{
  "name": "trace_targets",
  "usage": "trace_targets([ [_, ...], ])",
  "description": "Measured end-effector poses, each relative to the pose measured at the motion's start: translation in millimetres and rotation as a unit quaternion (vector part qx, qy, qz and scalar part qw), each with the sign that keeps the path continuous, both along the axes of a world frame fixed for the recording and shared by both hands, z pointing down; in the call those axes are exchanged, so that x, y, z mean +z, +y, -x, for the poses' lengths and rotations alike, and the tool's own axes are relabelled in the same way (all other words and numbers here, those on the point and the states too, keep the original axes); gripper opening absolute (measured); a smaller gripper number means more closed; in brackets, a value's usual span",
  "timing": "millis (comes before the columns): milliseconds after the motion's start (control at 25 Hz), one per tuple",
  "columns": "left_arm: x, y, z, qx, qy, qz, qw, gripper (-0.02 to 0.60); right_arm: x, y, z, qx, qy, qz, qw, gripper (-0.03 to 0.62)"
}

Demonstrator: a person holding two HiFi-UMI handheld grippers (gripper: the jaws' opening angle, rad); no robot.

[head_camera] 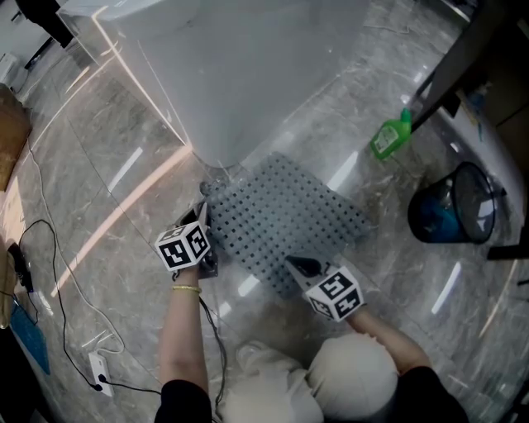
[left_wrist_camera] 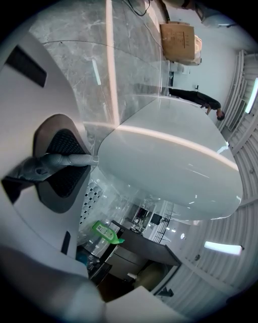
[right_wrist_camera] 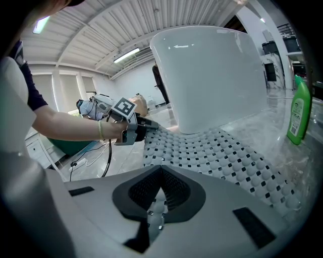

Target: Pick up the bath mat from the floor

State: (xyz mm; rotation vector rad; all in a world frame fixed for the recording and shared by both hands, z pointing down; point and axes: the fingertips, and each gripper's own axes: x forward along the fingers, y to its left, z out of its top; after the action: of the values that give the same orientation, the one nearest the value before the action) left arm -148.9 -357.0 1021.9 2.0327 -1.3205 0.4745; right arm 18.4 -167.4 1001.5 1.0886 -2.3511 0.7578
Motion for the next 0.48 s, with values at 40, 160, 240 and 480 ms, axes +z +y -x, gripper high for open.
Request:
trace_targets([
  [40, -1.1, 0.2, -0.7, 0.001, 0.001, 0.0, 1.0, 0.041, -0.7, -0.1, 0.1, 0.0, 0.0, 0.0, 1.0, 0.011],
  [160, -4.0, 0.7, -1.6, 0.0, 0.004, -0.002, 1.0, 0.04, -2.0, -0.5, 0.7, 0.002, -0.002, 0.001, 1.0, 0.011],
  [240, -6.4, 1.5, -2.3, 0.001, 0.008, -0.002, 1.0, 0.041, -2.6, -0.3, 1.4, 0.004, -0.004, 0.002, 1.0, 0.011],
  [480, -20.3, 6.8, -10.6, 0.009, 0.012, -0.011, 0.9998, 0.04, -7.1, 0.3, 0.9, 0.017, -0.013, 0.005, 1.0, 0.011],
])
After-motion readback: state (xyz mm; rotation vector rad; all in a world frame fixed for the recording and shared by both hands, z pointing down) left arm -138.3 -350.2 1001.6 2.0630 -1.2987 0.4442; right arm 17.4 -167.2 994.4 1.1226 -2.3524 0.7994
